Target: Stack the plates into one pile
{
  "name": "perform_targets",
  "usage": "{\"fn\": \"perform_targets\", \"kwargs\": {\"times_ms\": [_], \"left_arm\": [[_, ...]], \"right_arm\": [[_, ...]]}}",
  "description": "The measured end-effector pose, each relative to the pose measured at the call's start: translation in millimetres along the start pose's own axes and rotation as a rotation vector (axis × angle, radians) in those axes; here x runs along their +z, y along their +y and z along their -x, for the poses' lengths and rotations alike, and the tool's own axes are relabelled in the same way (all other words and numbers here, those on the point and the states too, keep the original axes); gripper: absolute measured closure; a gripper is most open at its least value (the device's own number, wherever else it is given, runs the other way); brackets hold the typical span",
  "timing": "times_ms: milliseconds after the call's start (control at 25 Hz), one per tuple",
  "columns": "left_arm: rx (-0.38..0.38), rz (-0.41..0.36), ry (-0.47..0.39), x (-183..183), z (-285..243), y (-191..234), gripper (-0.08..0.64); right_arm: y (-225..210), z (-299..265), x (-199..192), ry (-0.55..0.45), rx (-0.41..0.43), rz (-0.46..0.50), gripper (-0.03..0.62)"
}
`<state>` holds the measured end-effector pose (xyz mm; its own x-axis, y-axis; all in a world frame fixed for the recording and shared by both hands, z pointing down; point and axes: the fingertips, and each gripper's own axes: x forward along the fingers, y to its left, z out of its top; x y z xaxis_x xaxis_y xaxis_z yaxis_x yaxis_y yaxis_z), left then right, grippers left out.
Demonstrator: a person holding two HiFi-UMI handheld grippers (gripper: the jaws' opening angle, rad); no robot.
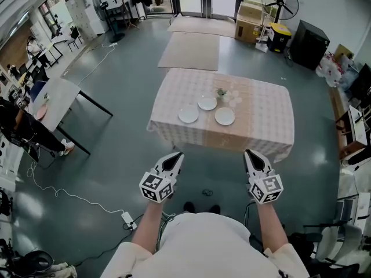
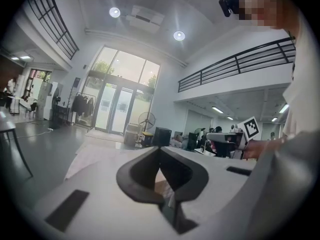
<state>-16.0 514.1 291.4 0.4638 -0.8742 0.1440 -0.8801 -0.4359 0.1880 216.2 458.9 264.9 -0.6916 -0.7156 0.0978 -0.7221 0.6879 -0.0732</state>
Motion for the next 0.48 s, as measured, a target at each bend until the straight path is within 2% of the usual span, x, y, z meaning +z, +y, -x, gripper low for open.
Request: {"fn": "perform_targets", "kwargs": {"times_ms": [280, 400, 480], "left_arm": [[-0.043, -0.002, 0.003, 10, -7, 1, 0.552], [-0.045, 0.000, 0.001, 10, -4, 6, 0.551], [-0.045, 0.004, 0.011, 7, -5, 7, 0.541]], "right_arm": [[0, -10, 5, 0.011, -0.006, 0.002, 0.552], [4, -13, 3, 0.017, -0.012, -0.001, 0.497], [4, -14, 3, 0.014, -0.014, -0.001, 0.495]]}}
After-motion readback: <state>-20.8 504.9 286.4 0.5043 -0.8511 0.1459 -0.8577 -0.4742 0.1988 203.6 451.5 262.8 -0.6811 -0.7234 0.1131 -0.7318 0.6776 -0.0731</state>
